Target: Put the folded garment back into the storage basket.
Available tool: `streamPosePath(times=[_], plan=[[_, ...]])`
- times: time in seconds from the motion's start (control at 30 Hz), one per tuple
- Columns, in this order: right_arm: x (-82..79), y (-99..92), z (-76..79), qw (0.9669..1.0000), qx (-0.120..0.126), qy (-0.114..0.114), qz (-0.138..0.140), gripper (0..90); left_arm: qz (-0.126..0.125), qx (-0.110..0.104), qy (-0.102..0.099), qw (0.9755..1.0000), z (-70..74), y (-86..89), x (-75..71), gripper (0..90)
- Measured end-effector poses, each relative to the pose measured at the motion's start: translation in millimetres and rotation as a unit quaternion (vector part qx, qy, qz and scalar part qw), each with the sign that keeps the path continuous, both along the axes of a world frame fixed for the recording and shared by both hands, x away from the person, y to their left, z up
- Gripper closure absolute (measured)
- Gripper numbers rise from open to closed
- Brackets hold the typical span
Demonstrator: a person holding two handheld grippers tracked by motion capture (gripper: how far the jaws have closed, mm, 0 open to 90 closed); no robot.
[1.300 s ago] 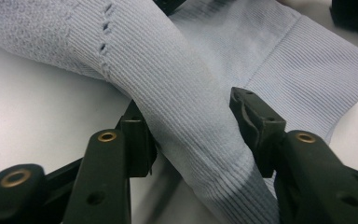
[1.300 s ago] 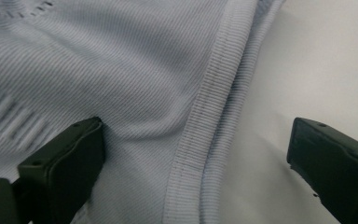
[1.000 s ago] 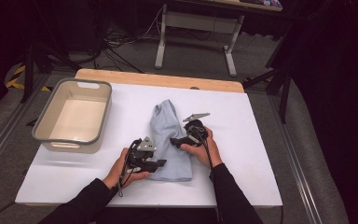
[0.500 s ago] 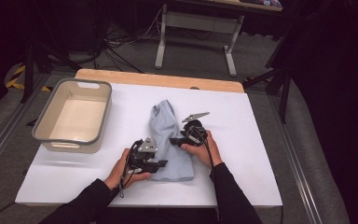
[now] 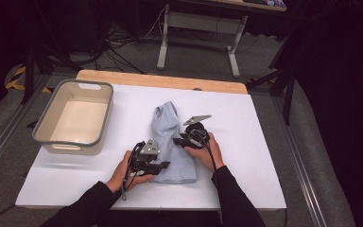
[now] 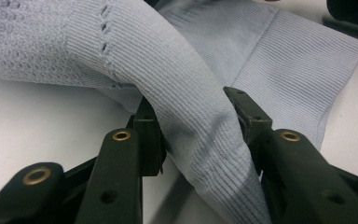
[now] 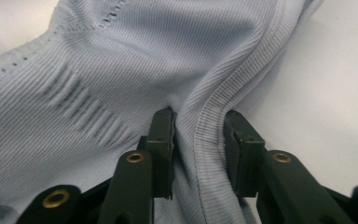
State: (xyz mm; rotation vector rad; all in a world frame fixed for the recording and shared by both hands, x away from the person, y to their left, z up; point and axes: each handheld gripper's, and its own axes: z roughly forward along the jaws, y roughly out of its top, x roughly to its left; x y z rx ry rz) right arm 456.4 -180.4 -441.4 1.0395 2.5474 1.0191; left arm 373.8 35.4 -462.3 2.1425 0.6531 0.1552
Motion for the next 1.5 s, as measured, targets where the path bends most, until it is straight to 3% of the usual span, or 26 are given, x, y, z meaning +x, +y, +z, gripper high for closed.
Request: streamPosePath(times=[0.13,0.53,0.7,0.77,0.83,0.9,1.0,1.07,1.27,1.5], plan=[[-4.0,4.2,2.7,0.9996,-0.021,-0.021,0.002,70.2,0.001,0.0,-0.001,1.0,0.2,0.0,0.0,62.0],[-10.7,8.0,7.8,0.9981,-0.032,-0.053,0.001,73.6,0.004,-0.011,-0.005,0.9999,1.8,2.1,1.2,67.2],[-5.4,4.3,2.3,0.9989,-0.03,-0.029,-0.022,49.9,0.001,-0.009,-0.003,1.0,1.0,2.6,2.0,67.0],[-2.3,1.6,0.1,0.9994,-0.014,-0.009,-0.03,49.7,0.001,-0.008,-0.005,1.0,1.1,2.2,1.9,66.9],[-1.1,0.7,-0.5,0.9995,-0.01,-0.005,-0.029,48.7,0.0,-0.007,-0.006,1.0,1.1,2.0,1.9,66.8],[4.7,-3.6,-5.5,0.9989,0.014,0.024,-0.037,45.3,-0.001,-0.007,-0.005,1.0,0.9,1.8,2.1,66.8],[7.8,-6.8,-6.9,0.9983,0.027,0.038,-0.035,45.3,-0.001,-0.006,-0.005,1.0,0.9,1.4,2.1,66.8],[7.0,-4.6,-6.6,0.9986,0.02,0.035,-0.036,46.5,-0.001,-0.007,-0.004,1.0,0.7,1.3,2.3,66.8],[8.4,-4.3,-5.9,0.9979,0.031,0.051,-0.024,60.8,-0.002,-0.006,-0.004,1.0,0.9,0.9,2.6,66.9],[5.1,-3.4,-4.5,0.9984,0.034,0.041,-0.021,71.4,-0.001,-0.007,-0.005,1.0,0.7,0.6,2.1,67.3]])
